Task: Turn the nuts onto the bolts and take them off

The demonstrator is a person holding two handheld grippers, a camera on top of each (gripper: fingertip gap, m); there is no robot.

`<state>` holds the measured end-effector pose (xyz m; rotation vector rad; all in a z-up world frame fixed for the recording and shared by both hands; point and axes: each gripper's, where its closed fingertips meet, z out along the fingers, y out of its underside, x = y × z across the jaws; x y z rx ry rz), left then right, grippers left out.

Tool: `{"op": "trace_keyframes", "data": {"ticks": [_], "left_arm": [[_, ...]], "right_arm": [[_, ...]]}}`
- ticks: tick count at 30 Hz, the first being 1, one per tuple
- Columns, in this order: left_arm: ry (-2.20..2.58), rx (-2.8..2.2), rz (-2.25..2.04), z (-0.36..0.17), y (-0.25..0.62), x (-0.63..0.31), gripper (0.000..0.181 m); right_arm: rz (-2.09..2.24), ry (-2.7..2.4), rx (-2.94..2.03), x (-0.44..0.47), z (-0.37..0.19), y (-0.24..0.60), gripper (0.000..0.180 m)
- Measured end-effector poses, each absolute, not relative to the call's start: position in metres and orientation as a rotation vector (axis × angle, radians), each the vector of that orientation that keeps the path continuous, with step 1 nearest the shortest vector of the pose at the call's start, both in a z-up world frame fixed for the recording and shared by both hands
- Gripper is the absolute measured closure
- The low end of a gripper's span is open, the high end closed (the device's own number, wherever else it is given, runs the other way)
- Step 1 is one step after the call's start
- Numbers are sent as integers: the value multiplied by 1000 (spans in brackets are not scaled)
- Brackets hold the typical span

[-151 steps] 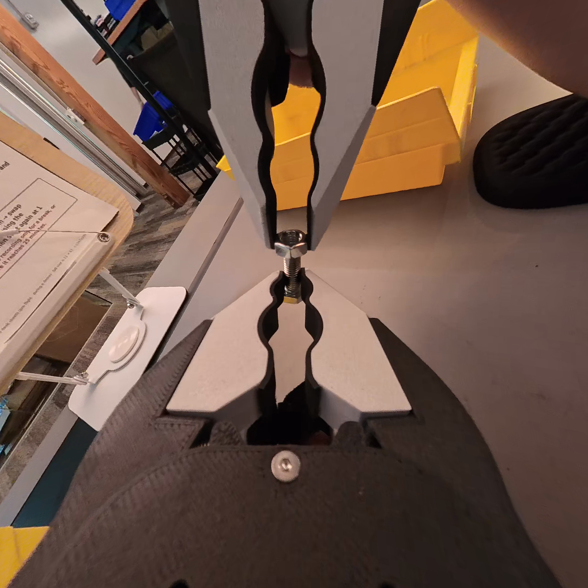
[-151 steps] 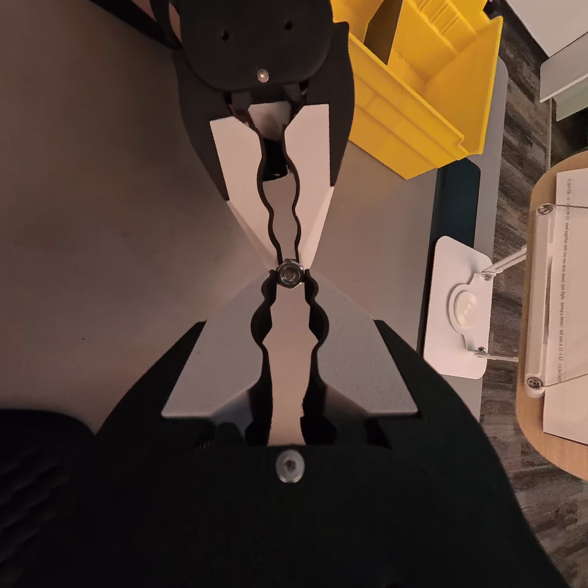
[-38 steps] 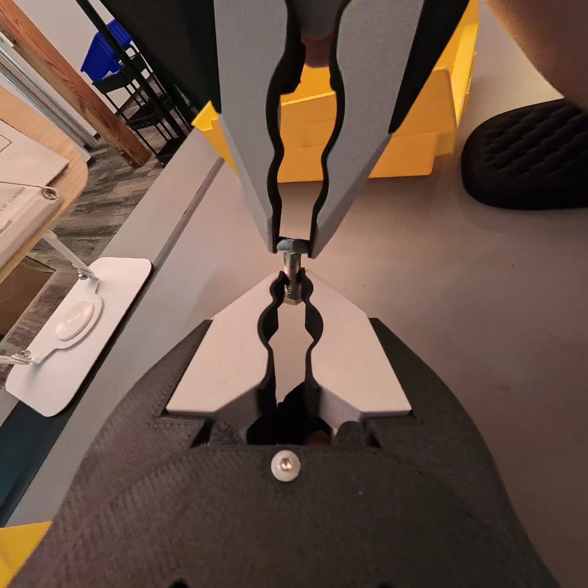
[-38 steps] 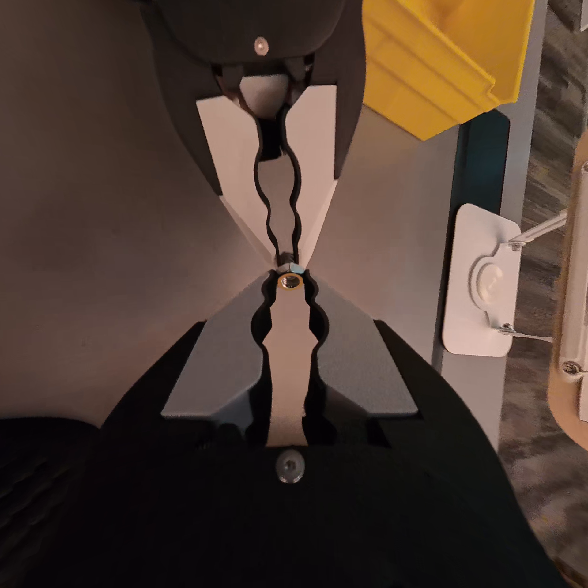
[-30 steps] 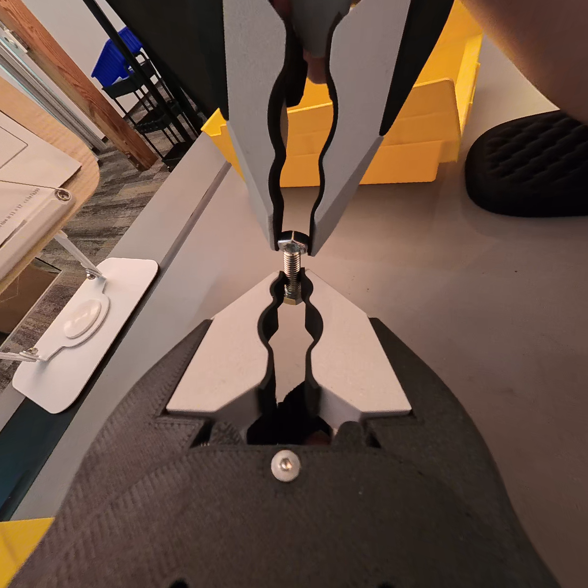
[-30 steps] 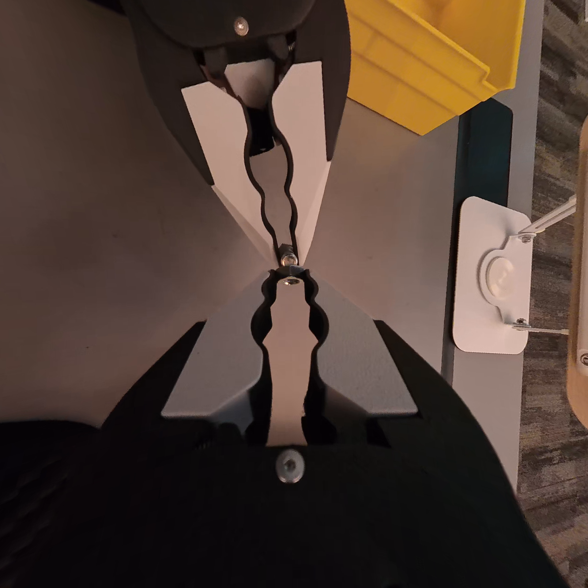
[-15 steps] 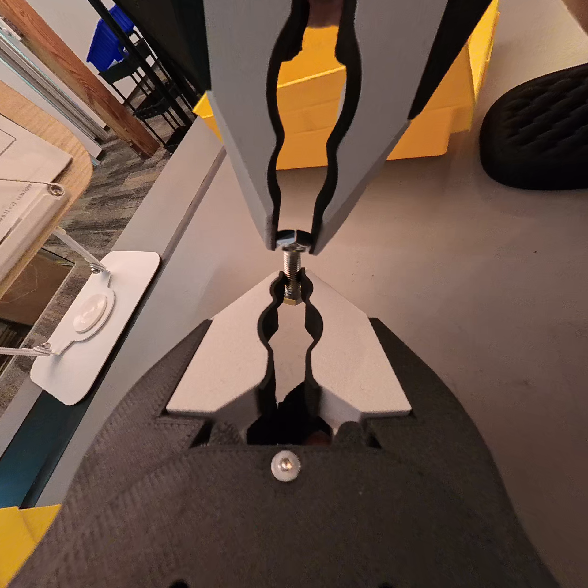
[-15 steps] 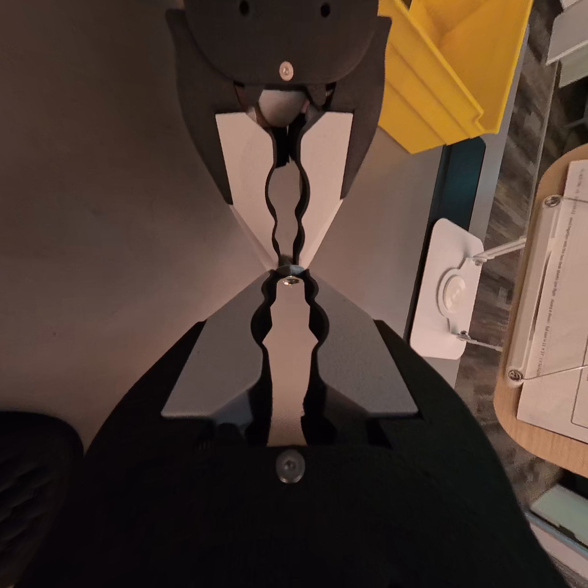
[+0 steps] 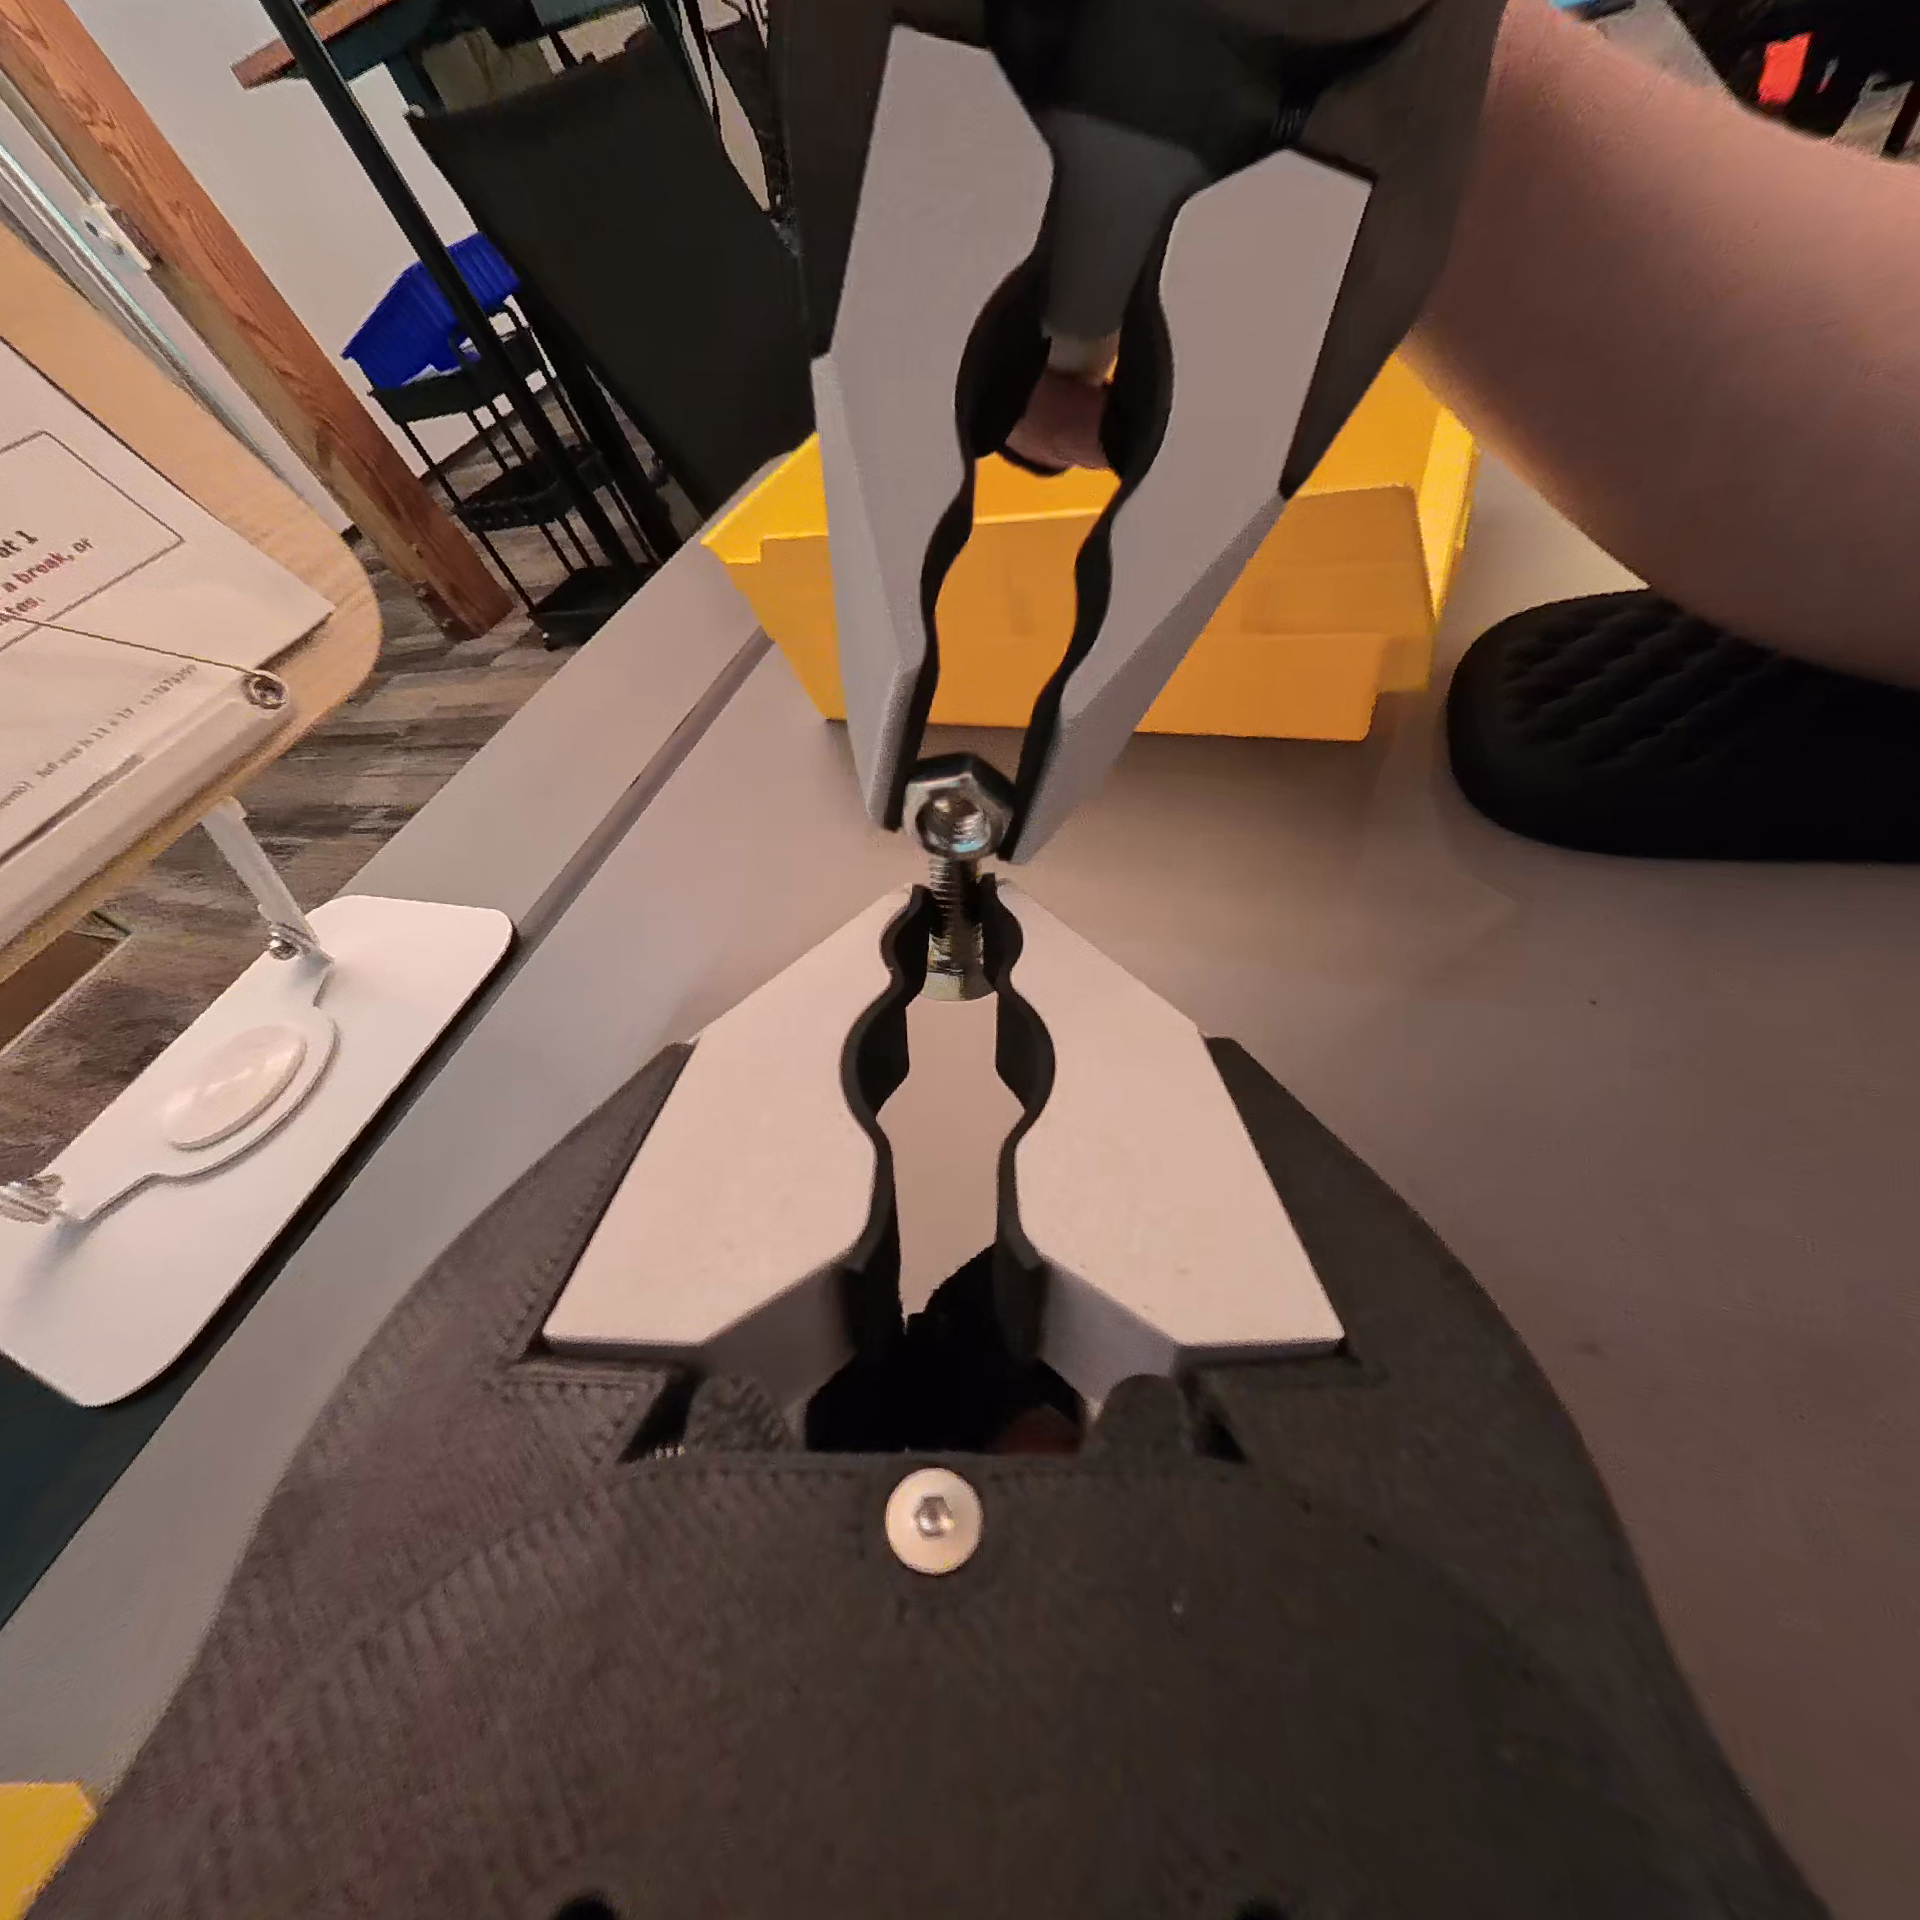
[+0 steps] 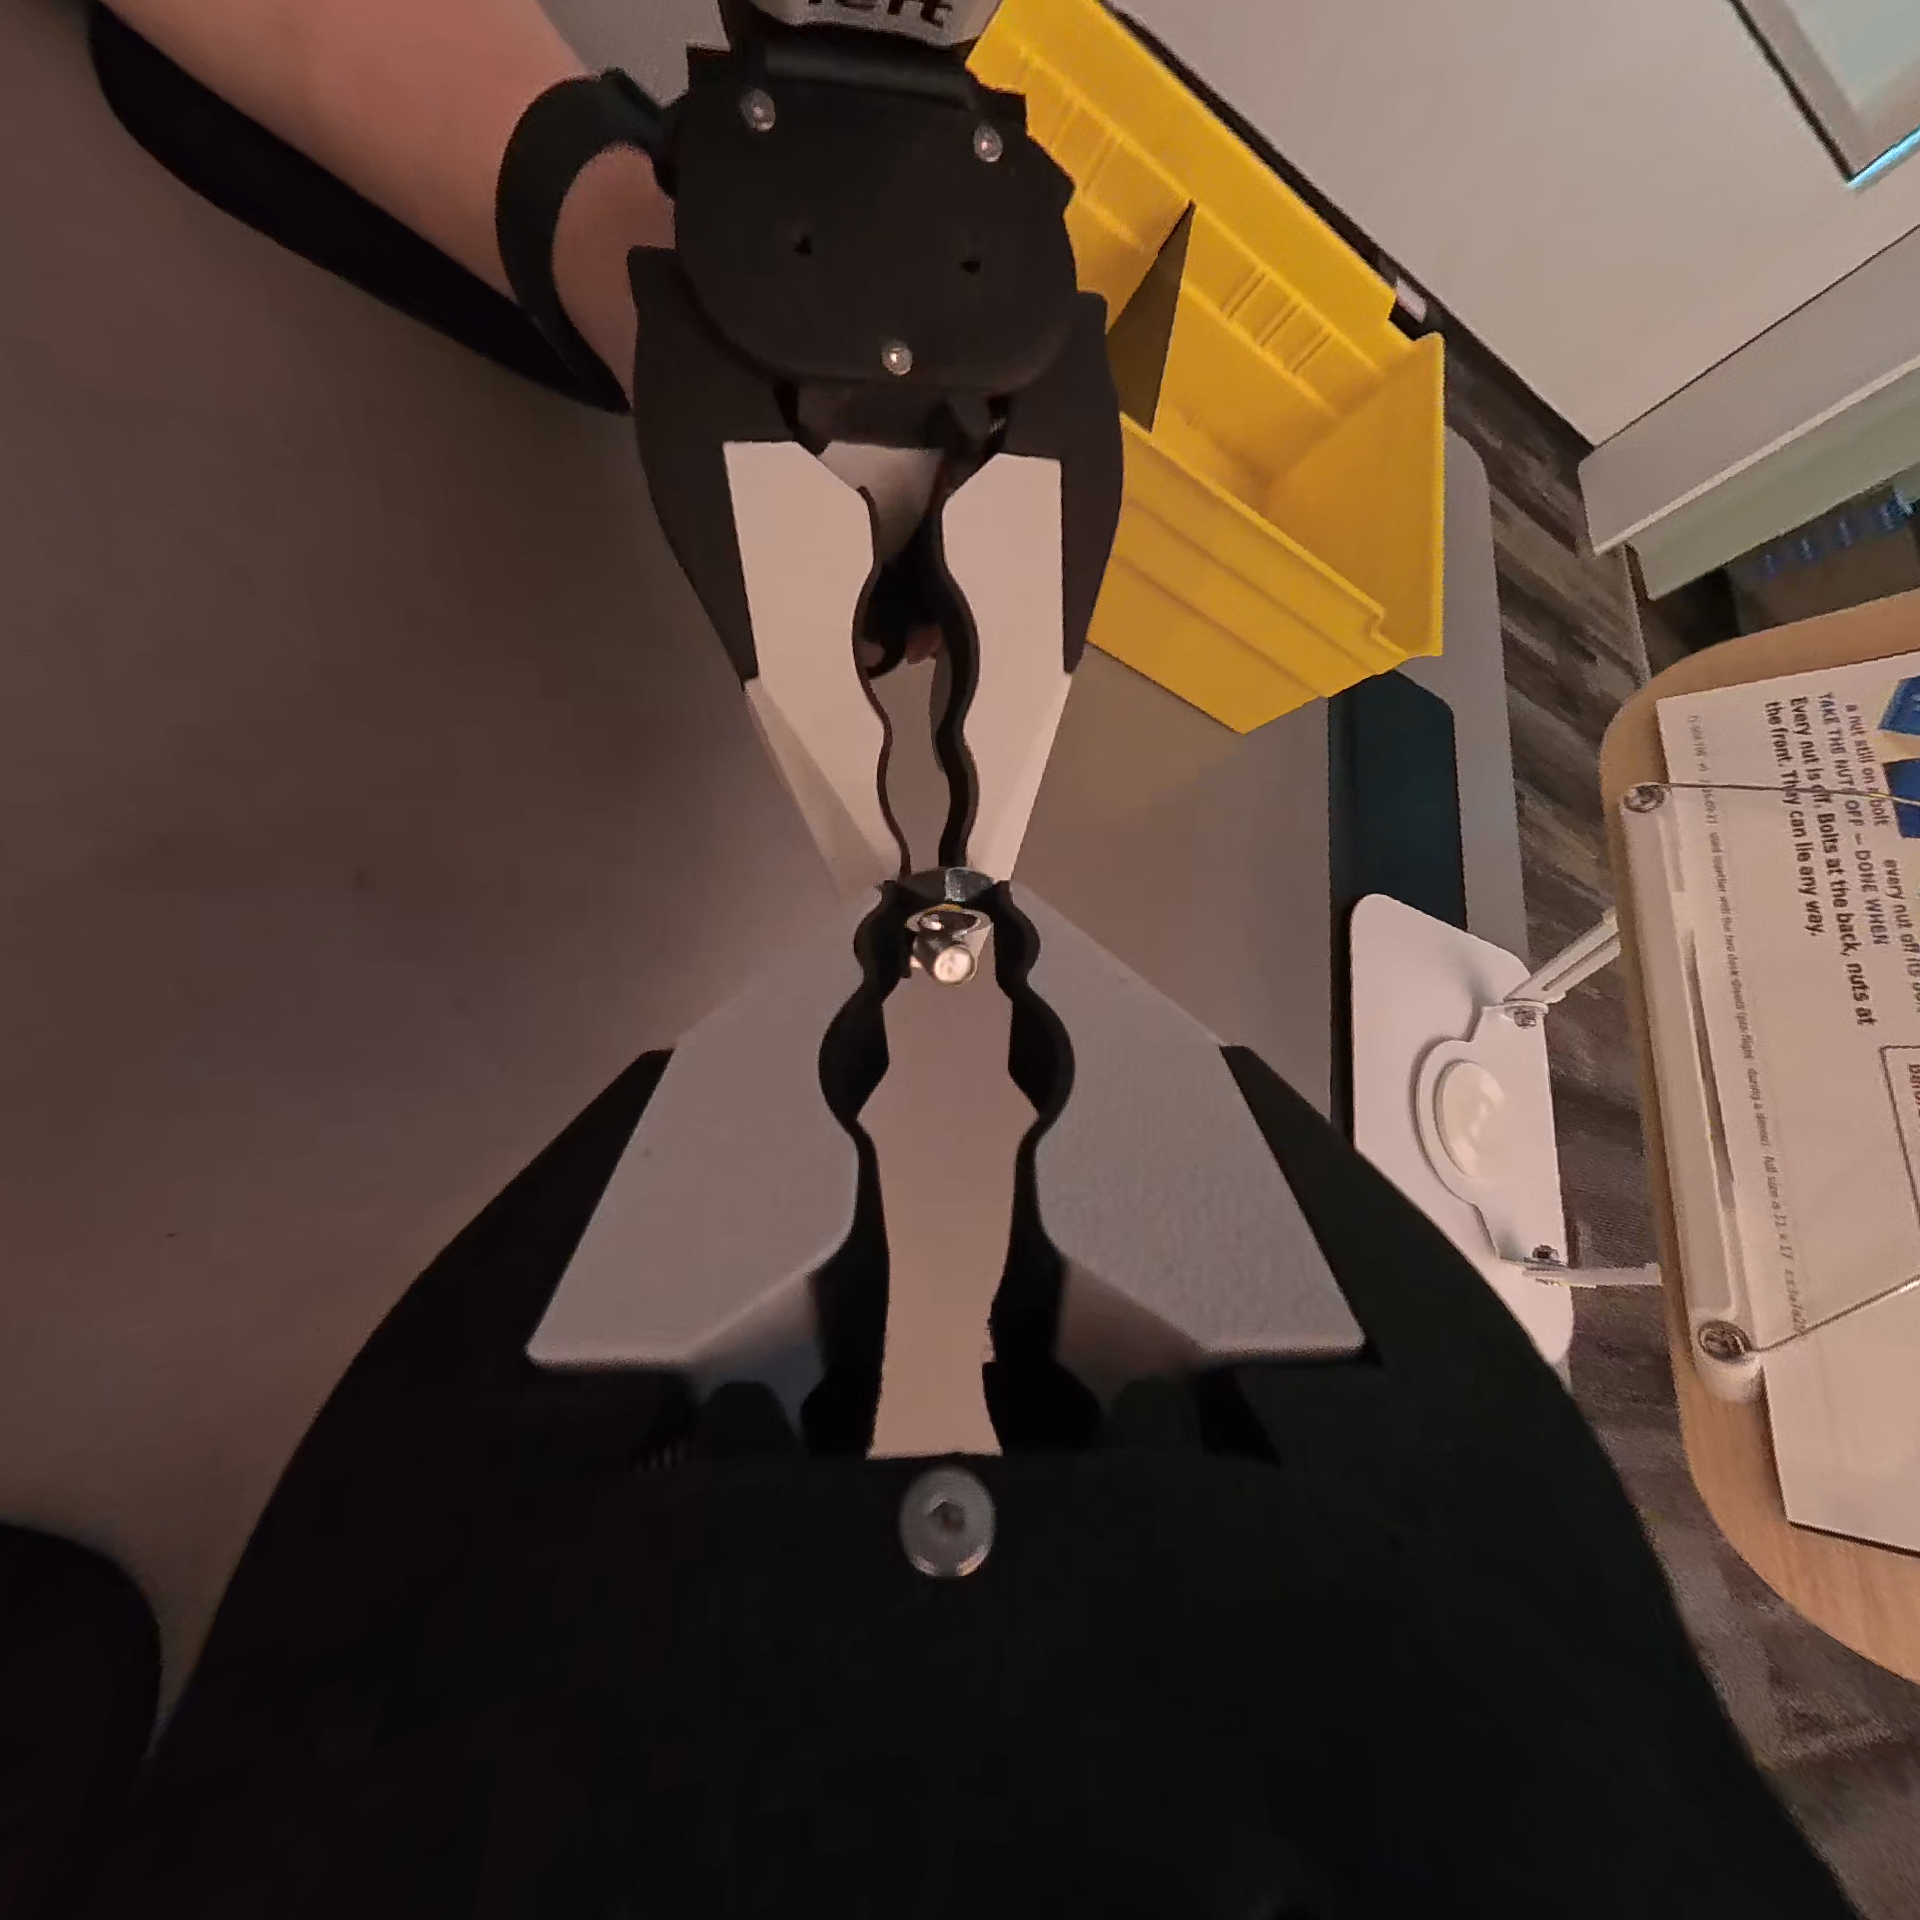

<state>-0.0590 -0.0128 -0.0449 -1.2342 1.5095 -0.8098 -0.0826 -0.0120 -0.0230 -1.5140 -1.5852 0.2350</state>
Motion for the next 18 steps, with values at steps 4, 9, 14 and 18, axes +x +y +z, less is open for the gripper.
{"op": "trace_keyframes", "data": {"ticks": [4,9,14,18], "left_arm": [[1487,-1223,-860,-38,-15,-60,173],[1462,-1198,-931,-28,-20,-62,173],[1436,-1177,-966,-21,-20,-64,173],[1417,-1151,-1014,-15,-24,-66,173]], "right_arm": [[297,-1559,-1488,-82,-16,-15,164],[374,-1525,-1447,-85,-9,-18,164],[418,-1497,-1420,-84,1,-22,164],[403,-1499,-1422,-81,-1,-20,164]]}}
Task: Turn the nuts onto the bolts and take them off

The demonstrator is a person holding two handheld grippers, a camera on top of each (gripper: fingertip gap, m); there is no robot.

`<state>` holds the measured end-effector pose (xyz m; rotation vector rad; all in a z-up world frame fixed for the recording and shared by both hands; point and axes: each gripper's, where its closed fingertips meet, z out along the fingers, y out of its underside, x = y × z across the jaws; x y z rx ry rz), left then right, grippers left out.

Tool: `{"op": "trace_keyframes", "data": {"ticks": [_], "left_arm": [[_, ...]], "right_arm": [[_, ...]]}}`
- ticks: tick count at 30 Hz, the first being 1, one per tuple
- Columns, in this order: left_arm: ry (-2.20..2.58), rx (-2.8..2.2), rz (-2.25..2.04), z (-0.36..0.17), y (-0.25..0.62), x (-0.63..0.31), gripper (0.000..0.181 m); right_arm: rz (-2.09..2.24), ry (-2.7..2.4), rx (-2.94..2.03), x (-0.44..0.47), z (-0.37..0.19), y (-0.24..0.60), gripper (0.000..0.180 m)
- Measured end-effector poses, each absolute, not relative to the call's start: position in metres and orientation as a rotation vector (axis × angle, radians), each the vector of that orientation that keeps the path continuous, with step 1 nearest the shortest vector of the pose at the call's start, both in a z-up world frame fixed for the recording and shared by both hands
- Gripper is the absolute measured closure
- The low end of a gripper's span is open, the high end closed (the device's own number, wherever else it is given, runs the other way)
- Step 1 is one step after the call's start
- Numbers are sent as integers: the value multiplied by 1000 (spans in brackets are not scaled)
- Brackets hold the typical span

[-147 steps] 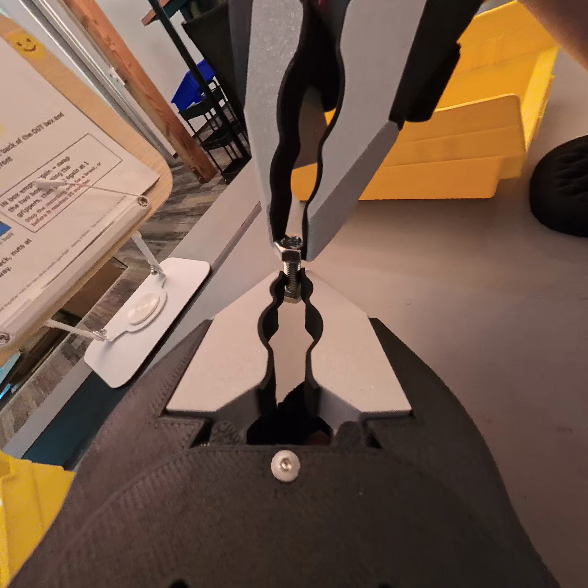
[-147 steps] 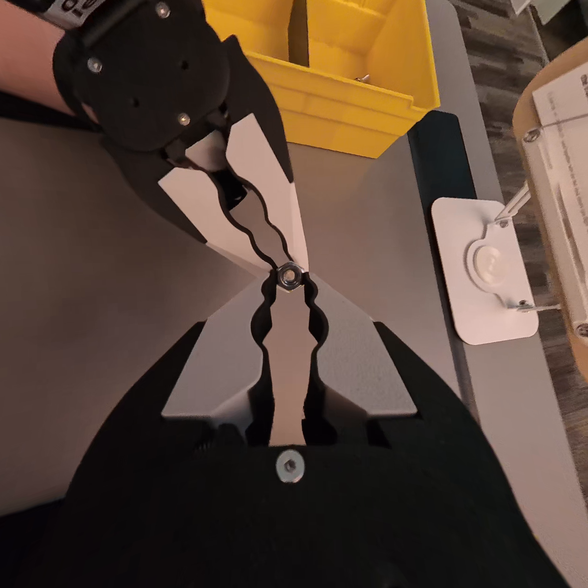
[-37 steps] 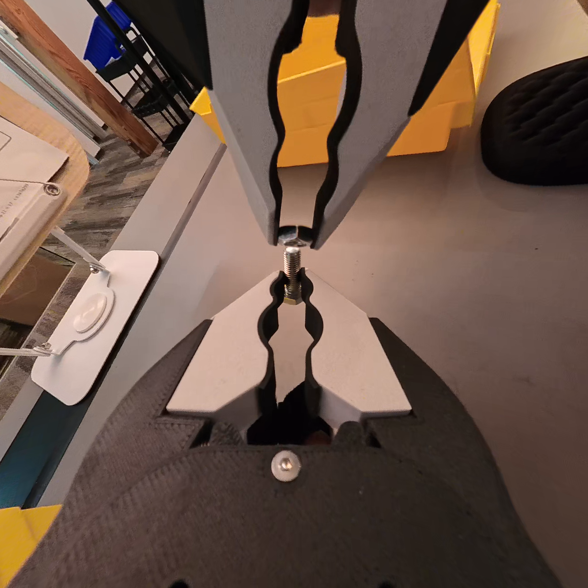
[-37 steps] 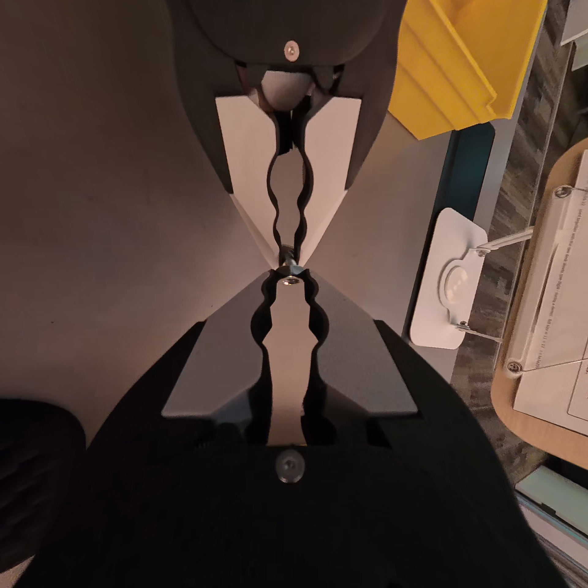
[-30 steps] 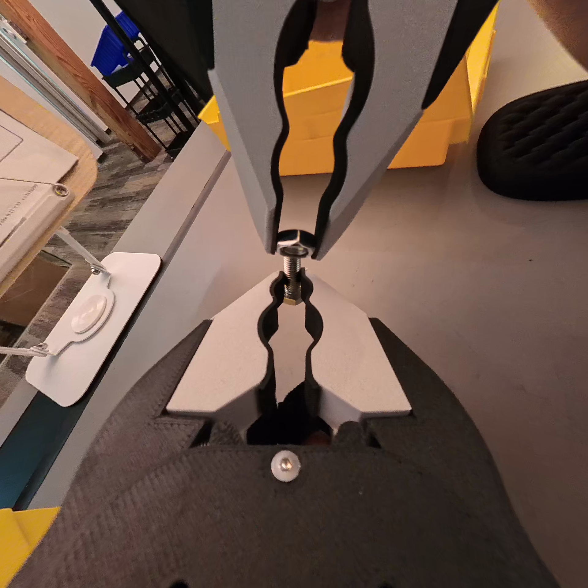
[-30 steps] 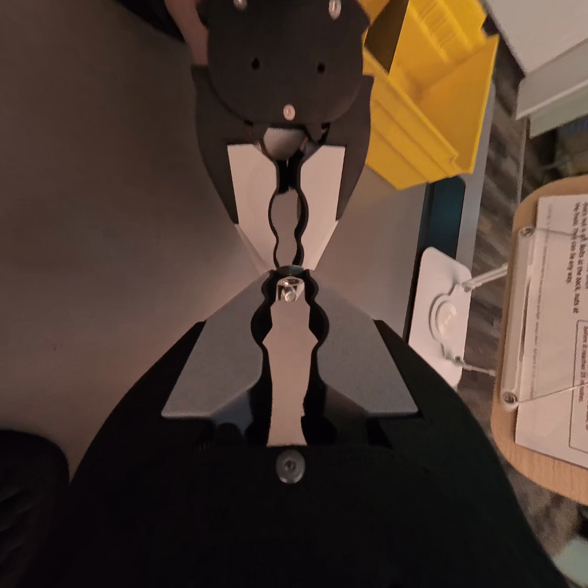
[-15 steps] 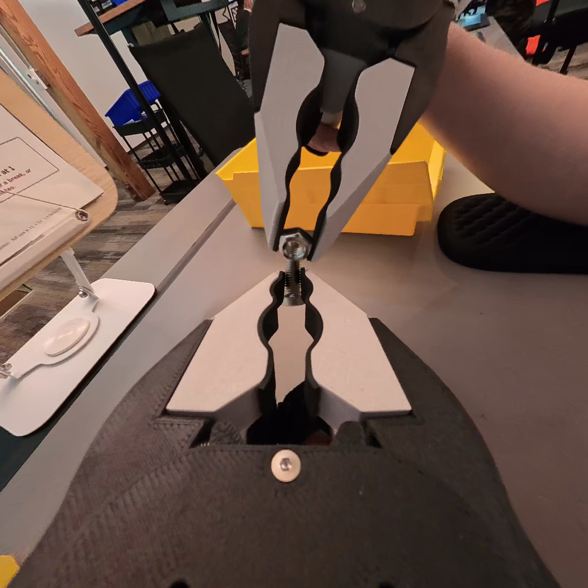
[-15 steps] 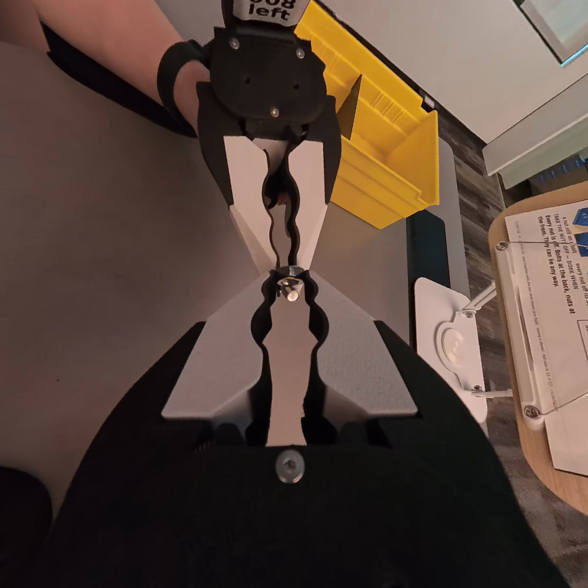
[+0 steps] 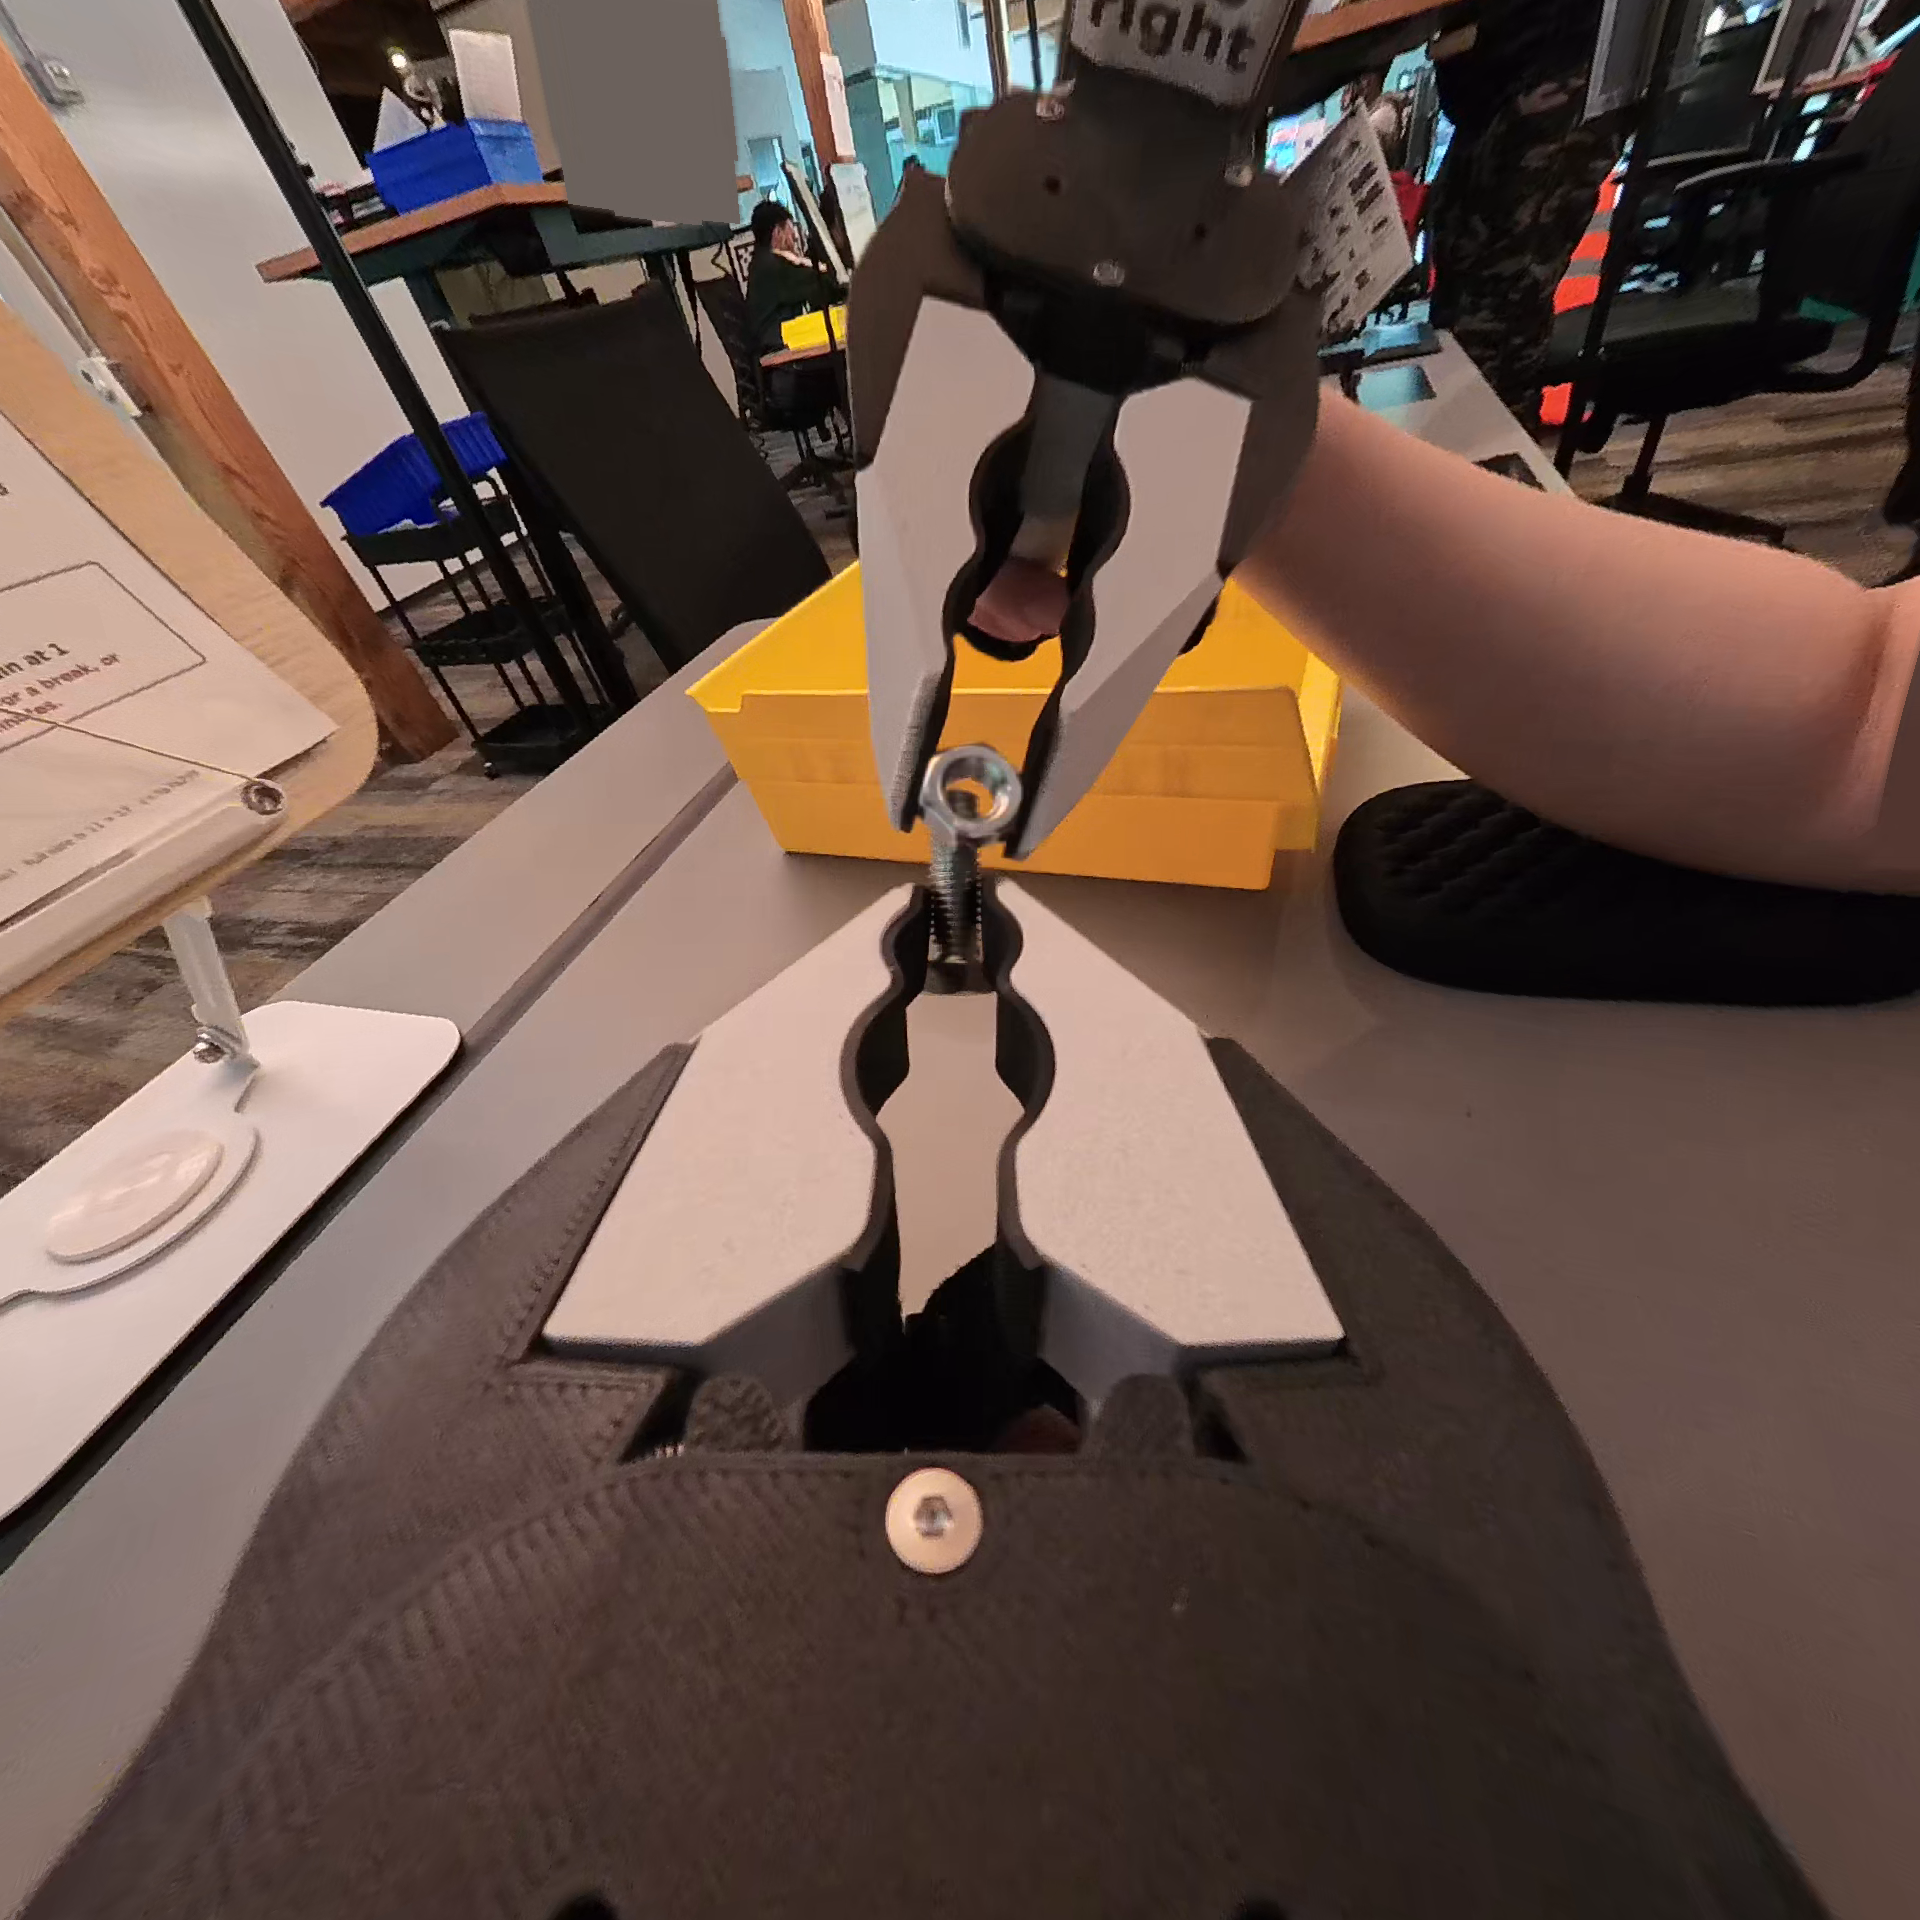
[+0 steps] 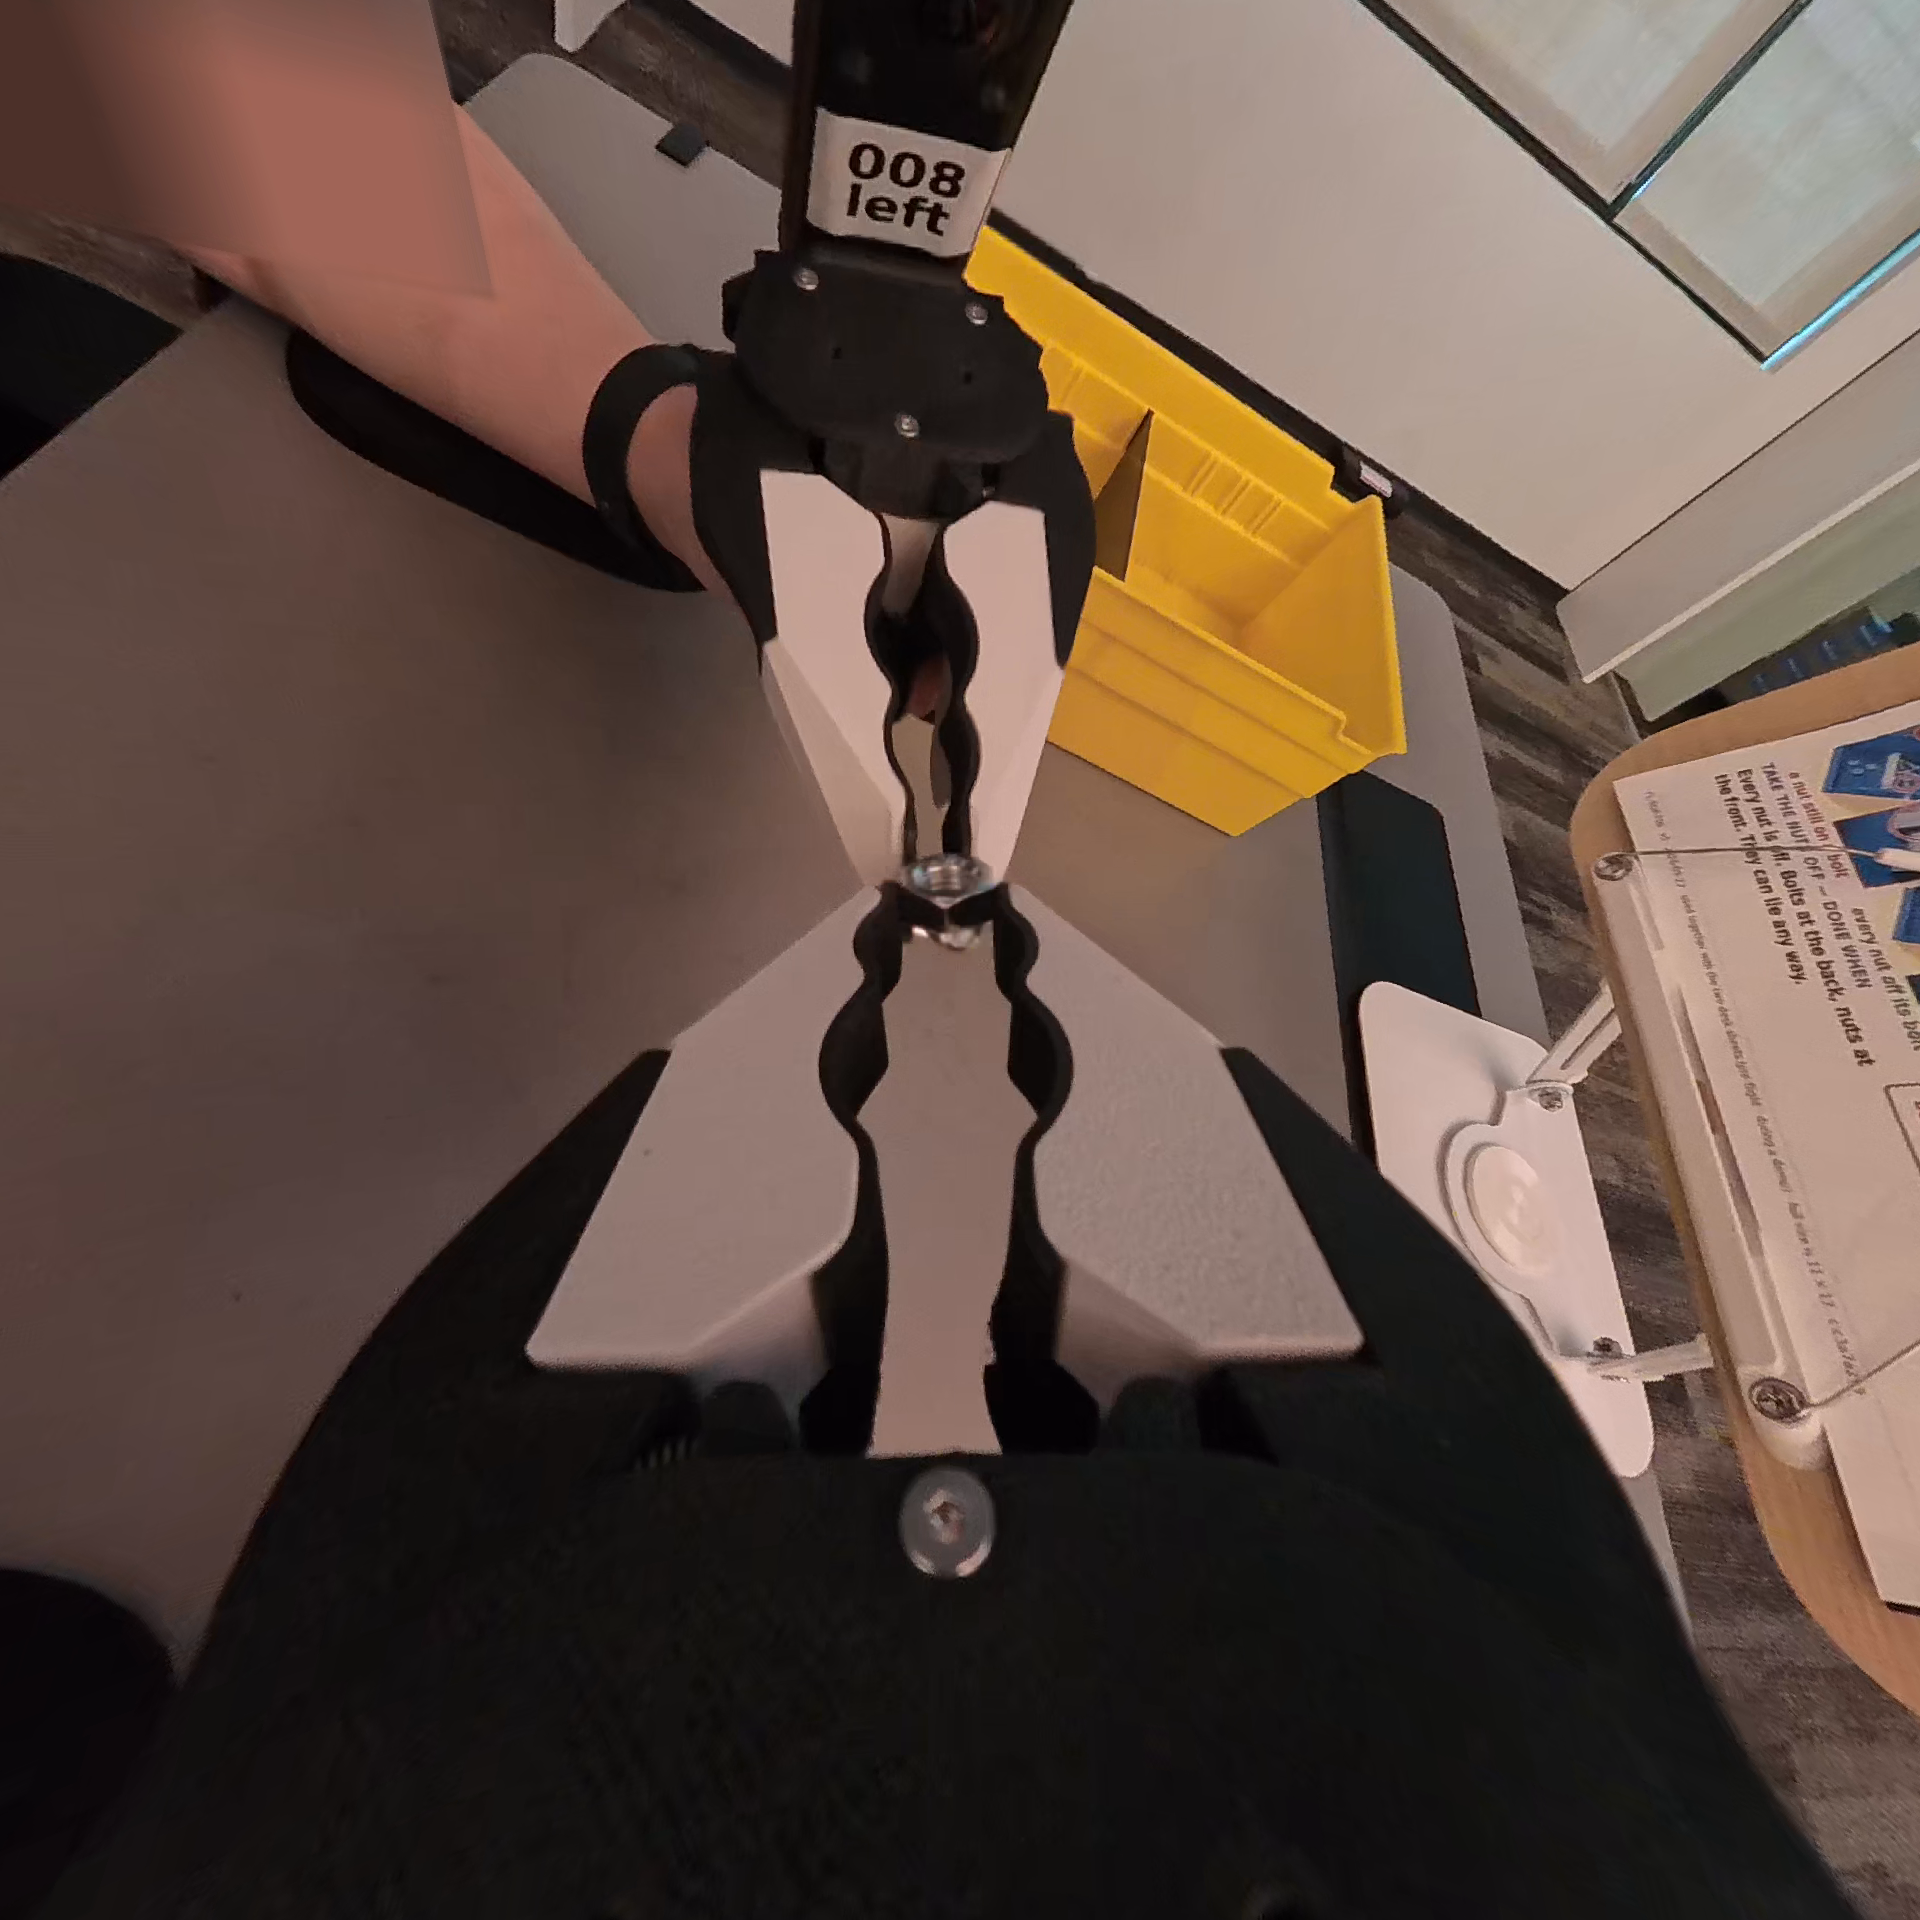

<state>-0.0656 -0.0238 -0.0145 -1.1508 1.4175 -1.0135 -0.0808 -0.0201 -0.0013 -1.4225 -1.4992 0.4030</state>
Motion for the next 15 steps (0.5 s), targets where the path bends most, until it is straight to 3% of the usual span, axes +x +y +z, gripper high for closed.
{"op": "trace_keyframes", "data": {"ticks": [15], "left_arm": [[1428,-1136,-1046,-14,-28,-67,173]], "right_arm": [[415,-1509,-1460,-75,-6,-22,164]]}}
